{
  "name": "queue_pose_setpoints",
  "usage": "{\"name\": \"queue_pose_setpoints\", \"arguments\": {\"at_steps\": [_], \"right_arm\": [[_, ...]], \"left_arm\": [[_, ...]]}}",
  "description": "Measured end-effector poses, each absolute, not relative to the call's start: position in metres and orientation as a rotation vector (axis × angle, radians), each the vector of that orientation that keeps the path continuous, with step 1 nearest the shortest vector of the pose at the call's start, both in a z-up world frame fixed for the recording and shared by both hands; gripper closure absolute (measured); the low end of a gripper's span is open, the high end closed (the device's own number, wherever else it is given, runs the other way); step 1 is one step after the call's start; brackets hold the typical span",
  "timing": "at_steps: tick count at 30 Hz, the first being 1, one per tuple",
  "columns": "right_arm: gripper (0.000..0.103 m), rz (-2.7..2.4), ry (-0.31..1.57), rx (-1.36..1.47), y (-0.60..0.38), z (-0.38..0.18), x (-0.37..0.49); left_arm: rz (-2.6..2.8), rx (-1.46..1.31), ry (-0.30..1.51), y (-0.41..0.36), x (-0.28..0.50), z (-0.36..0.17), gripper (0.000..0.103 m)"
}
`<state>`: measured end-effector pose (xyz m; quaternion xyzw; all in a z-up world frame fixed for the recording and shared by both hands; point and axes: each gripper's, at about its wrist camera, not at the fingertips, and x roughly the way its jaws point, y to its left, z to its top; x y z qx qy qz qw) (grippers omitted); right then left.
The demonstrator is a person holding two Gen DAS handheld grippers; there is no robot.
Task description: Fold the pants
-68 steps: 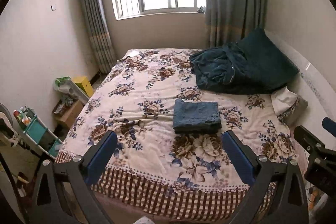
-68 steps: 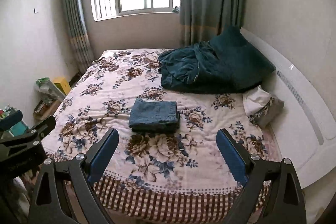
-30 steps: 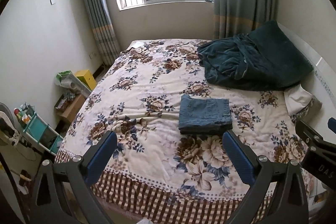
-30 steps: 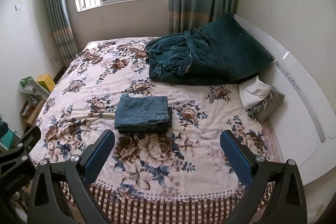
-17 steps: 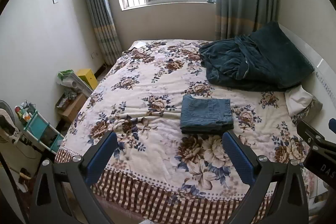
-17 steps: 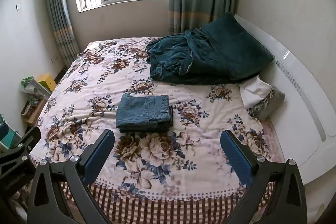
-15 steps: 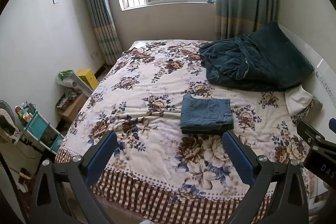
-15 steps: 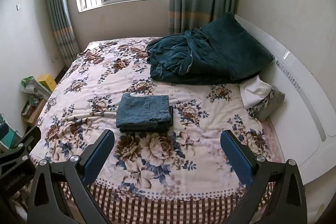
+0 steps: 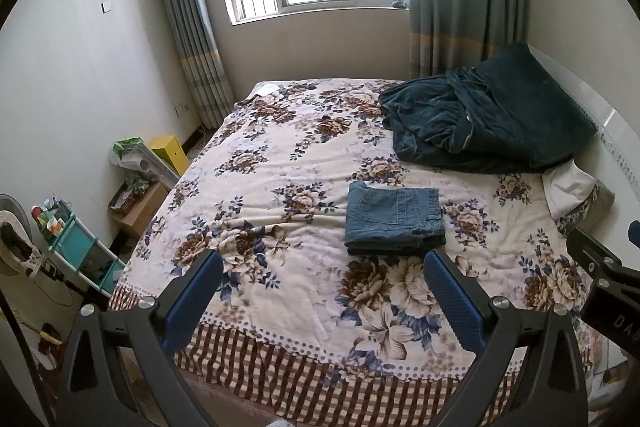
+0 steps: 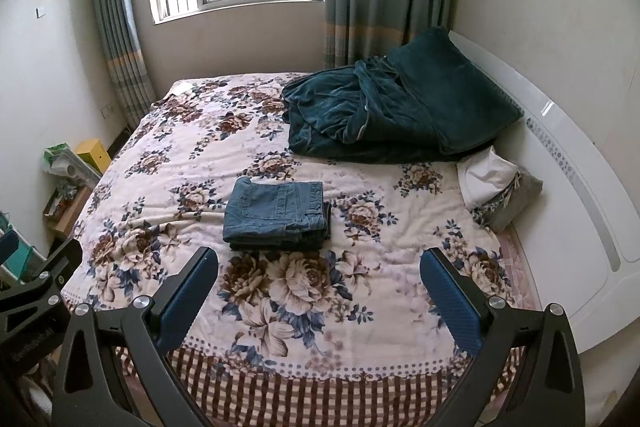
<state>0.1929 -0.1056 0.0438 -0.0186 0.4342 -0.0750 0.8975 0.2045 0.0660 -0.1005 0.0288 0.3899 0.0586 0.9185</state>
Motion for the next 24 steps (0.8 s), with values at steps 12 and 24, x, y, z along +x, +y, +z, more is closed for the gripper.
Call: {"name": "queue_pose_setpoints", "arguments": {"at_steps": [12, 24], "right_arm": [[0.0, -0.148, 0.899, -0.037, -0.1046, 0.0445, 0.1888], [0.0, -0.146, 0.895, -0.038, -0.1051, 0.0458, 0.1828]], "left_arm": [[0.12, 0.074, 0.788, 0.0658, 0.2036, -0.0977, 0.0], [0.113, 0.073, 0.783, 0.0653, 0.2054, -0.0925, 0.0]]}}
